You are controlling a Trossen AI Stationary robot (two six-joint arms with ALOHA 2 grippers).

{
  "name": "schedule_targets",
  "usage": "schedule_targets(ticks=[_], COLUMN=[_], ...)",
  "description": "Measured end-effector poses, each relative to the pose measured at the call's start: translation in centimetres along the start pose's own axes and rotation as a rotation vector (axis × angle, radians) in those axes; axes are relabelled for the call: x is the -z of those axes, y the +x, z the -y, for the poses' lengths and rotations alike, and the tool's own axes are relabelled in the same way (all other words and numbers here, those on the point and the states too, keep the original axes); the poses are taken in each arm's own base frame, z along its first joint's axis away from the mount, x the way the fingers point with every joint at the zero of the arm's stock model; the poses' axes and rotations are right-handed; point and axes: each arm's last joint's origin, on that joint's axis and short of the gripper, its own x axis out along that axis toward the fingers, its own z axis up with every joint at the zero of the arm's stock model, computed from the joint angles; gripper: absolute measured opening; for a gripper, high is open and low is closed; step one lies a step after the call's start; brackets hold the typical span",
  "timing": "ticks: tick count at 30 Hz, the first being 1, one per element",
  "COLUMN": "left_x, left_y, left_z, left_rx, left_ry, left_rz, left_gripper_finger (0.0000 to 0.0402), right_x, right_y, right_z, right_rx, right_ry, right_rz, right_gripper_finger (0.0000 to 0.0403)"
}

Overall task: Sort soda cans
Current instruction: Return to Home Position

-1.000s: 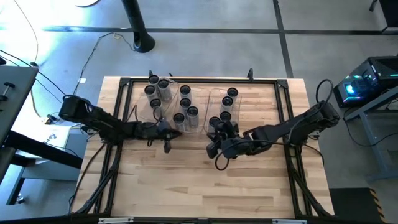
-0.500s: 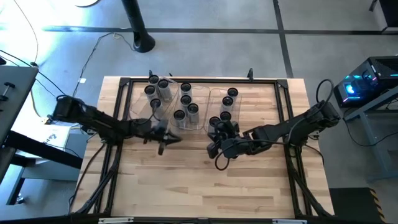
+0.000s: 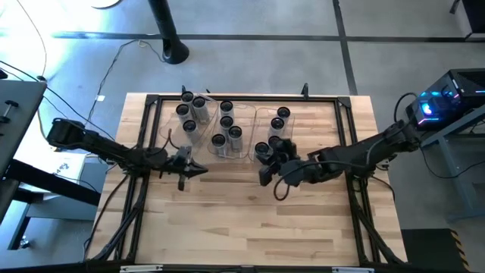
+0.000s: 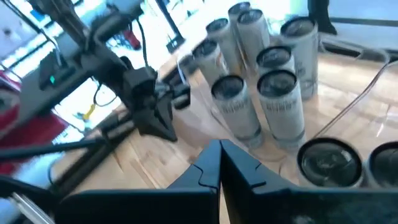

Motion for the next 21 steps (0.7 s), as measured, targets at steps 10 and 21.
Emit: schedule_targets(ticks=[10,21], left_x=[-0.6,-0.6], left_y=[-0.4,-0.4], left_z=[0.6,0.6], left_rx=[0.125,0.135], left_ry=[0.019,-0.017], left_rz=[0.010,0.004], left_gripper_finger=[0.0000,0.0000], right_x=[1.0,1.3], right_y=[-2.1,-0.3], right_z=[0.8,5.8], right_rx=[-0.032,-0.324], right_ry=[0.061,-0.050], right_rz=[-0.028,0.003], right_gripper_finger=[0.0000,0.0000])
